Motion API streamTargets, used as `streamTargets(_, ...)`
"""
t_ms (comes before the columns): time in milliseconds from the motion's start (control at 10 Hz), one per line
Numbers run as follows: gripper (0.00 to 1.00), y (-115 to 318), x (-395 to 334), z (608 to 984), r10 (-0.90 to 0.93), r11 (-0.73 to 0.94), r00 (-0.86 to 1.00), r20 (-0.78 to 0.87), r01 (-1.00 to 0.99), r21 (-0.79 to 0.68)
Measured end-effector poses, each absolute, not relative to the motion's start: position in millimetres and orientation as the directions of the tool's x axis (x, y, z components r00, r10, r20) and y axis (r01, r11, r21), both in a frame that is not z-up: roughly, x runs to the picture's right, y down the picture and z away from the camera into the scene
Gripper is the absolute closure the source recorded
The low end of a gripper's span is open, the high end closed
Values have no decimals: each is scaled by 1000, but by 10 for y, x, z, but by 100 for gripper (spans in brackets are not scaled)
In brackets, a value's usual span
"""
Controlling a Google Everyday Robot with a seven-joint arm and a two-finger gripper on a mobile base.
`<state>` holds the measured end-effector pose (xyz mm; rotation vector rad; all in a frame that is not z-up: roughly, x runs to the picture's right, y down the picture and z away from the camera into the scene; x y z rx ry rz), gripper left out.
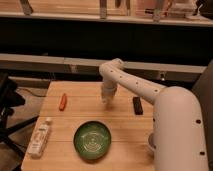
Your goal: Place the white sponge in the ceramic cup
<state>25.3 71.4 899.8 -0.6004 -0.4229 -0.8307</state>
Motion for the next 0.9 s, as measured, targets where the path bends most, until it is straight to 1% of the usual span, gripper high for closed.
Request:
streamTargets(200,98,719,281,8923,-553,534,614,564,780,-326)
streamTargets(500,98,645,567,8666,-532,556,640,554,758,-342)
streamTargets(900,98,705,672,8569,-510,579,661,550,737,-348)
